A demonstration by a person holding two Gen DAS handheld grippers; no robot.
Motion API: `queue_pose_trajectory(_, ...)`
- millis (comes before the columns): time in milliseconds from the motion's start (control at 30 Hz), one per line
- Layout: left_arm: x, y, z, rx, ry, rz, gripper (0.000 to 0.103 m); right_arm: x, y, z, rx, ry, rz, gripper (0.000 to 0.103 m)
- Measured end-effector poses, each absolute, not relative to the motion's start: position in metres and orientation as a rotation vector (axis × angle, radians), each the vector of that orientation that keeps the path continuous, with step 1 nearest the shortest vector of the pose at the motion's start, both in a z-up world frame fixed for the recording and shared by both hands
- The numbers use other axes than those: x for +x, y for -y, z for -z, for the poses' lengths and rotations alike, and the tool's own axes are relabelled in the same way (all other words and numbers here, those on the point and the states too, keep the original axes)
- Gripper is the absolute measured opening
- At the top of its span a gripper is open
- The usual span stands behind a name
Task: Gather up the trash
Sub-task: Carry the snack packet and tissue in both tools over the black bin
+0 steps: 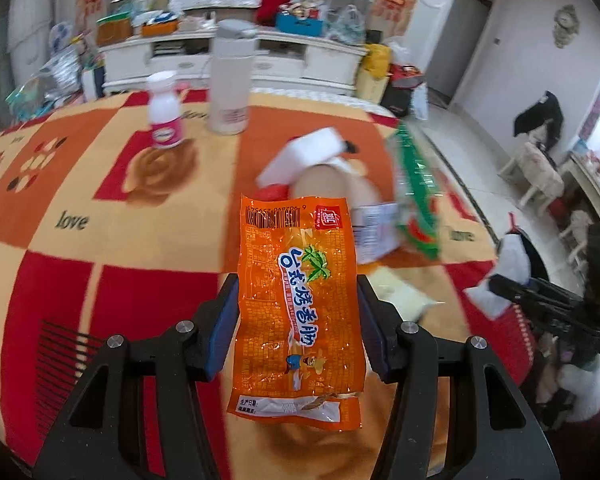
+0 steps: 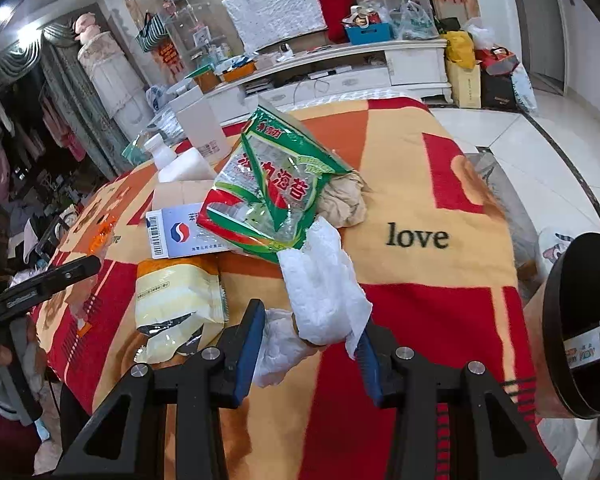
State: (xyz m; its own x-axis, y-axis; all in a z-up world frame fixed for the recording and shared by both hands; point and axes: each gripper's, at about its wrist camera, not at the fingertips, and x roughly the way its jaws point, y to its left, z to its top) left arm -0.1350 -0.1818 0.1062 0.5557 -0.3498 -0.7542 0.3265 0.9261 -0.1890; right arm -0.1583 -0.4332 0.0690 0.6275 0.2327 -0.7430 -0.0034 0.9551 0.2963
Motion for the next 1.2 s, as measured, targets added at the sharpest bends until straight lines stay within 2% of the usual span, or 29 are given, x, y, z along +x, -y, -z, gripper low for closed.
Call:
queue_pose_trajectory(400, -0.144, 0.266, -0.121, 0.049, -0.882, 0.52, 0.054, -0.175, 0.47, -0.072, 0.298, -0.874, -0.082, 0.042)
queue_pose_trajectory(1200, -0.154, 0.432, -0.105, 0.157, -0.907, 0.76, 0.054, -0.22, 0.591, -0.073, 0.348, -0.874, 0.165, 0.042)
